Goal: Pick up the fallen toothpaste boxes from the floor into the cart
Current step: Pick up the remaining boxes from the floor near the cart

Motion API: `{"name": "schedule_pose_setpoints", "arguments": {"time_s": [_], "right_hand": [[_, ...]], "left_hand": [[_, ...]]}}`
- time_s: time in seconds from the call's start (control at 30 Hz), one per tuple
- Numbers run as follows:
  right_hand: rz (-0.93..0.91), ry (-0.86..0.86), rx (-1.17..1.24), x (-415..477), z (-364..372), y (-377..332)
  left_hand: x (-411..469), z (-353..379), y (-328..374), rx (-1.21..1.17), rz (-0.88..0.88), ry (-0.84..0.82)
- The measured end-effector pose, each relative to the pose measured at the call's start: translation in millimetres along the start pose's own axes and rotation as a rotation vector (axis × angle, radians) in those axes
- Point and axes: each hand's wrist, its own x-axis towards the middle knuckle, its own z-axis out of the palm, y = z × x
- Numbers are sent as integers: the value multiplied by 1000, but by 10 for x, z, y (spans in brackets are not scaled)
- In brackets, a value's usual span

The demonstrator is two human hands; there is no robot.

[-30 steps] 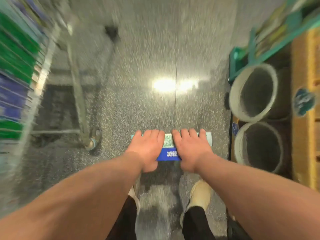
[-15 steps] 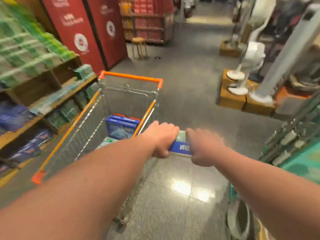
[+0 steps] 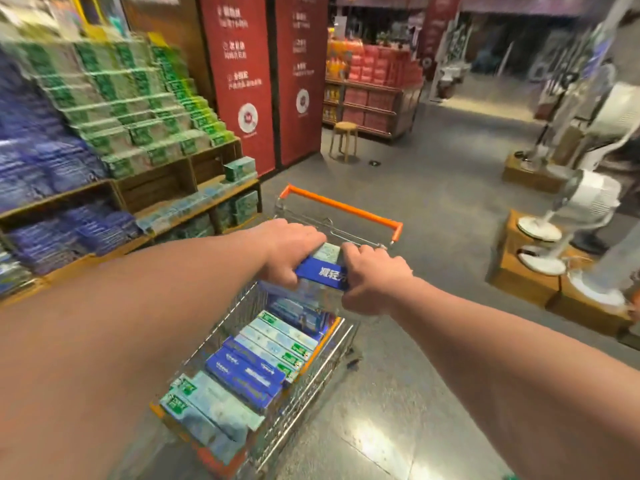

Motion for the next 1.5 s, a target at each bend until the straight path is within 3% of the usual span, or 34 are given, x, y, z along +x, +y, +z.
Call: {"name": "schedule_pose_setpoints", "arguments": {"time_s": [0.23,0.47,0.8,1.13,1.5], "right_hand": [[2,-83,75,1048,370,-536],[-37,-235,108,1830,969,-647],[-148,-469,148,2958,2208,-306],[-126,-666,224,3292,3375,-309],[-26,-631,225,3491,3788,-324]], "left_hand": [[234,596,-975,-36,-22,-88],[561,1374,-1416,-114,-89,-183],[1431,2760,-1464,-165,-295,-461],[1736,4036,-1384,-255,-307,-510],[2040,4485,-1529,-249,-232,-570]]}}
